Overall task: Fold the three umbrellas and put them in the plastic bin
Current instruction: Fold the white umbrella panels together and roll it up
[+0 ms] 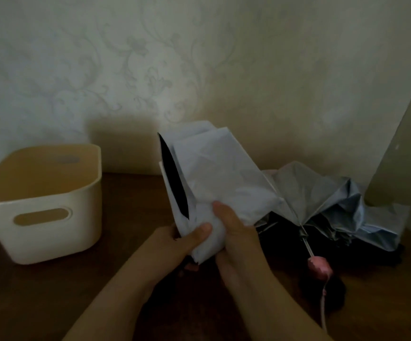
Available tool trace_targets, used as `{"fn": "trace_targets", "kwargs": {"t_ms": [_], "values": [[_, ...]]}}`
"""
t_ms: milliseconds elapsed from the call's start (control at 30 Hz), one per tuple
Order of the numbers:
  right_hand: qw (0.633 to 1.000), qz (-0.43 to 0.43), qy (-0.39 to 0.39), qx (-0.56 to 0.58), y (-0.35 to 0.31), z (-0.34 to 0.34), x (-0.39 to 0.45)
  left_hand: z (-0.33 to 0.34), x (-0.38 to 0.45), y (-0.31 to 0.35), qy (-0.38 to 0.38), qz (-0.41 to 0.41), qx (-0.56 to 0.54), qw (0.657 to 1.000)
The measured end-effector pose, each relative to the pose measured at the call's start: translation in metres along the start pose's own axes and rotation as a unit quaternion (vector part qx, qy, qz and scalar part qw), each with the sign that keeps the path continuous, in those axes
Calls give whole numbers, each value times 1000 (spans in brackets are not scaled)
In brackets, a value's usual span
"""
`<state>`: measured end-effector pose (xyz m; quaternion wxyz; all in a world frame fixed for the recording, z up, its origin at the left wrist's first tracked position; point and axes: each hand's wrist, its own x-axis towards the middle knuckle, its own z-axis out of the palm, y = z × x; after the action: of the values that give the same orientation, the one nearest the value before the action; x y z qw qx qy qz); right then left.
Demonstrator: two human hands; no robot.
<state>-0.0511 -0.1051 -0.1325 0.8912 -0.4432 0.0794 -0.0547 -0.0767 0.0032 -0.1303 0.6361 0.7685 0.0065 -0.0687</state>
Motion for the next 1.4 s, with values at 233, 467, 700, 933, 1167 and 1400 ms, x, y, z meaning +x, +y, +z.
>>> {"fn": "trace_targets", "kwargs": {"t_ms": [233, 467, 700, 933, 1167, 1400], "values": [[998, 47, -33, 9, 3, -17, -3, -1, 1, -7, -61, -12, -53, 997], [995, 46, -26, -89, -61, -49, 21, 3, -3, -6, -63, 37, -60, 996], [954, -25, -33, -295, -60, -79, 23, -1, 5, -16, -45, 127, 116, 984], [970, -89, 14, -225, -50, -74, 13, 10, 5, -17, -47, 136, 70, 987], [968, -64, -20, -243, -57, -80, 15, 16, 8, -30, 16, 194, 96, 976], [979, -128, 7, -159, -49, -74, 10, 13, 4, -18, -113, 164, 96, 975]]}}
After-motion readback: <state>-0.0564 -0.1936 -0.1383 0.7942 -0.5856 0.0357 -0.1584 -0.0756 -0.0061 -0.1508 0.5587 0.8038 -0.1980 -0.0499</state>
